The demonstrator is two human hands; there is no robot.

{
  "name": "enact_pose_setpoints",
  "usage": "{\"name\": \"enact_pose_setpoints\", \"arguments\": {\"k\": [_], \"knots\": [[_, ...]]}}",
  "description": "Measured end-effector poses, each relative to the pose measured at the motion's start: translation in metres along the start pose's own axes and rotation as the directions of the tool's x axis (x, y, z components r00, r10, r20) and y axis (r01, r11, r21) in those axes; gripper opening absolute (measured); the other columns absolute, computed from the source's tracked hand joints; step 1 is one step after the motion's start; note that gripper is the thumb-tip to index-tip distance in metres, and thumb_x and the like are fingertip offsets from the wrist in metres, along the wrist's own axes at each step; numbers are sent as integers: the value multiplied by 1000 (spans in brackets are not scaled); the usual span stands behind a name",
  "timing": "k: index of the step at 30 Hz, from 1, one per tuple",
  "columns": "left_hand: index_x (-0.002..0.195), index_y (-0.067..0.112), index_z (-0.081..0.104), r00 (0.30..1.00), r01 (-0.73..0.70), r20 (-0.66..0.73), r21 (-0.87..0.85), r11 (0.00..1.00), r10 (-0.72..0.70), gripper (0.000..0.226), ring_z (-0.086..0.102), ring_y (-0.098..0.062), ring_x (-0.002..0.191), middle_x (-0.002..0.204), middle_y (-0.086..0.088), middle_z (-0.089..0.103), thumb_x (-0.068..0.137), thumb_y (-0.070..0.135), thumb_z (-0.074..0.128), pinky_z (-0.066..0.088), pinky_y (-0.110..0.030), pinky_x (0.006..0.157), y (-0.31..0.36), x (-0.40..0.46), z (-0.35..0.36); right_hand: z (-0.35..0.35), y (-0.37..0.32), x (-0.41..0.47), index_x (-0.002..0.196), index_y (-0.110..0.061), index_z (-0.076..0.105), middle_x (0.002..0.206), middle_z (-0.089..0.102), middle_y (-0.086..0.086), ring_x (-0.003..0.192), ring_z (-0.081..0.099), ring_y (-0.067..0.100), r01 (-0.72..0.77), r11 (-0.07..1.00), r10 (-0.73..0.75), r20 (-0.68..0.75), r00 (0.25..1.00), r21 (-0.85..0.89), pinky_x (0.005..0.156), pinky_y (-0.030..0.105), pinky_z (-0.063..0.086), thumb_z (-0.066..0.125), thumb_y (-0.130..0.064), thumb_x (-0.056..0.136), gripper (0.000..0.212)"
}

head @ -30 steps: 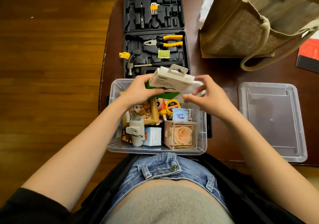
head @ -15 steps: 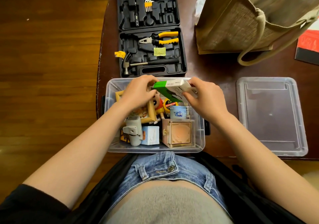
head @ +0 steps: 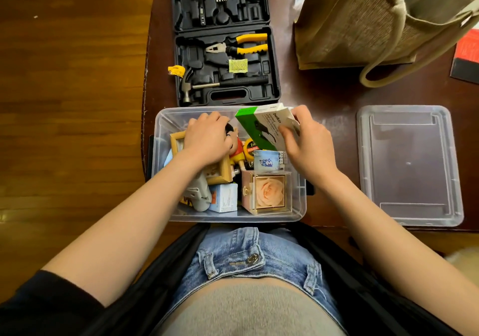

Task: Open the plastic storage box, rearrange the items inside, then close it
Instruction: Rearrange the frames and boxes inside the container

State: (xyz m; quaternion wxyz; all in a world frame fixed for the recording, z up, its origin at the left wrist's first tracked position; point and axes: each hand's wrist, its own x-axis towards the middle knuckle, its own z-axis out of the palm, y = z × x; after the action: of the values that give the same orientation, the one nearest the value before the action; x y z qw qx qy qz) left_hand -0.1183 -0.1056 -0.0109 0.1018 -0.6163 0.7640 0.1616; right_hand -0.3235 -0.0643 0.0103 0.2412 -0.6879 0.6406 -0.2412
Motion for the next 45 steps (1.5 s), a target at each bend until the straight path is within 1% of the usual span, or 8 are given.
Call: {"name": "enact_pose_setpoints", "arguments": {"k": [6,20,24,29,32,36,41,45], "knots": [[115,10,59,1000,13,7,139,990,-14,37,46,-30,111,118,-10,54,92,35,44,36,-41,86,5,1,-2,12,5,2,104,-10,47,99,69,9,76,62,33,16,998,-15,-21,1000,62,55,30,37,51,-15,94,12],[102,23,64,959,13,284,-79,997,10,23,55,-21,89,101,1,63,87,35,52,40,-30,70,-14,23,-10,34,1,12,109,-11,57,90,64,9,82,54,29,70,997,-70,31,997,-7,60,42,46,49,5,83,31],[77,11,53,874,112,483,-93,989,-53,31,50,-25,81,91,-13,55,96,31,38,36,-31,68,-10,31,-12,40,-1,18,106,-9,55,91,64,11,82,54,32,67,996,-61,83,995,-65,61,44,46,49,5,83,28],[88,14,43,697,377,715,-297,877,-57,32,49,-21,75,89,-12,54,101,36,25,39,-33,72,-11,31,-28,44,-5,20,108,-8,57,84,63,11,74,54,32,88,972,-83,35,996,-218,53,31,27,53,9,77,35],[84,13,43,723,295,690,-267,917,-31,25,44,-17,71,90,-12,48,101,19,26,37,-32,66,-14,40,-29,43,-8,22,104,-7,58,82,63,11,71,54,32,87,961,-79,40,996,-261,53,31,25,55,10,74,35],[141,14,36,674,151,738,-192,970,41,46,47,-22,114,137,-9,45,97,2,32,35,-28,91,-18,49,-20,37,-10,17,101,-7,58,80,63,10,67,53,33,94,963,-90,27,996,-253,48,31,30,57,10,71,35],[132,4,44,634,-4,770,-90,996,72,38,55,-21,92,120,-13,56,94,7,45,44,-30,72,-15,63,-17,28,-12,8,102,-7,59,80,64,9,67,55,32,75,969,-82,-19,996,-235,48,30,38,58,8,73,33],[116,2,57,599,-75,795,-70,995,101,30,61,-24,89,110,-13,63,92,18,57,50,-35,80,-9,68,-5,27,-11,10,105,-8,60,84,65,10,70,57,32,57,963,-59,2,998,-264,50,30,35,59,7,73,35]]}}
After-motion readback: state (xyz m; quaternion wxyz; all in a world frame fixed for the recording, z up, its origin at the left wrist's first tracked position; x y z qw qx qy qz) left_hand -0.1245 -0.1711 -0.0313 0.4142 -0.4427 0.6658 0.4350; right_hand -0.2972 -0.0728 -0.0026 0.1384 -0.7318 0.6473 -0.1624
